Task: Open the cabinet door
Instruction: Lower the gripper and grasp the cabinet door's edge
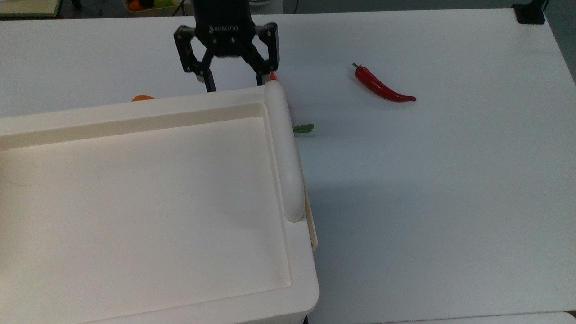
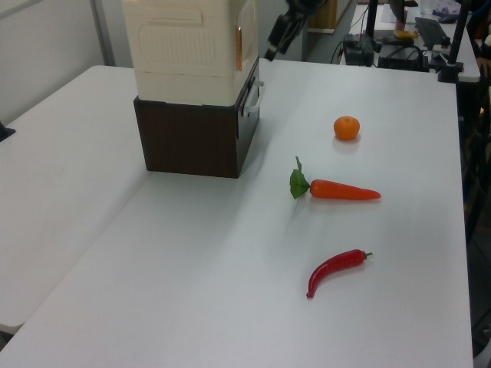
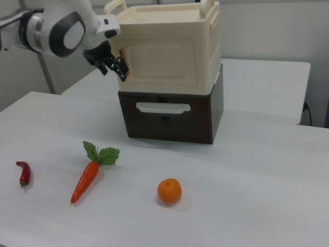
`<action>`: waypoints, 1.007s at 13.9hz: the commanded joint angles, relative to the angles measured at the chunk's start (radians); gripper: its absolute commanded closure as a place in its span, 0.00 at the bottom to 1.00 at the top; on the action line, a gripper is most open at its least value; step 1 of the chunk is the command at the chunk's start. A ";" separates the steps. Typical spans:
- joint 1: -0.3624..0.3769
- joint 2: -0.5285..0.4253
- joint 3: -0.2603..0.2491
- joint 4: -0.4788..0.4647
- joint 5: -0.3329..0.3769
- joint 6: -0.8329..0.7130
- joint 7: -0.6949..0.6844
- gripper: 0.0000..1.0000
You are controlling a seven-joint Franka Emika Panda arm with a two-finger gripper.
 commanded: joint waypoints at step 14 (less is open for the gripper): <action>0.028 0.133 -0.011 0.113 -0.117 0.256 0.033 0.89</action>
